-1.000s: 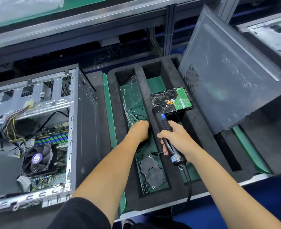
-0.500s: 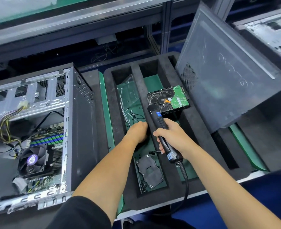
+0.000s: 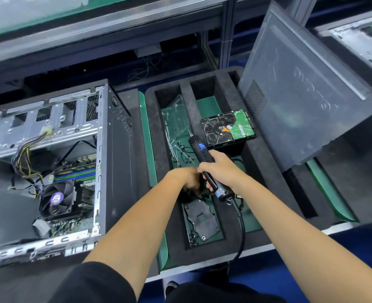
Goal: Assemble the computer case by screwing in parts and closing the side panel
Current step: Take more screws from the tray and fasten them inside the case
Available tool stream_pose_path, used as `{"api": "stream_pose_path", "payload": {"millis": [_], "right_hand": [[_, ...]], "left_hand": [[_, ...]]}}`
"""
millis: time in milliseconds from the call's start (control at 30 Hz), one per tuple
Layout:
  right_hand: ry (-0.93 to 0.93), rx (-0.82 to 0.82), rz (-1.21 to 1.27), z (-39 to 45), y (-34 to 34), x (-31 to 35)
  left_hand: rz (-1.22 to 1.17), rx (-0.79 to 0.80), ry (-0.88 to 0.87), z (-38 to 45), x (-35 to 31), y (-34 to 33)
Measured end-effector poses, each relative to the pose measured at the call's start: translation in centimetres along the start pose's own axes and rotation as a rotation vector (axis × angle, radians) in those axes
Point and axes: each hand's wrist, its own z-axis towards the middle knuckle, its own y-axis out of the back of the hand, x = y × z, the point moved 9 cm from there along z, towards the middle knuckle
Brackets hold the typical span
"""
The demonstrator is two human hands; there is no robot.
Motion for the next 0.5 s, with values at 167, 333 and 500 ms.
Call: {"api": "stream_pose_path", "payload": {"millis": [167,333,500], "right_hand": [[0.005,0.029,-0.02,0.9,-0.2,-0.1],[0.028,0.031,-0.075,1.4,-0.5,0.0],[0.061,0.01,-0.062,1.2,-0.3,0.0]], "left_hand": [[-0.016,0.039,0.006,-0.1,-0.4,-2.2],[-0.007,-0.048,0.018,0.2,-0.7,-2.6],[-0.012,-0.057,0.002,-0.1,-1.0,-2.8]]}}
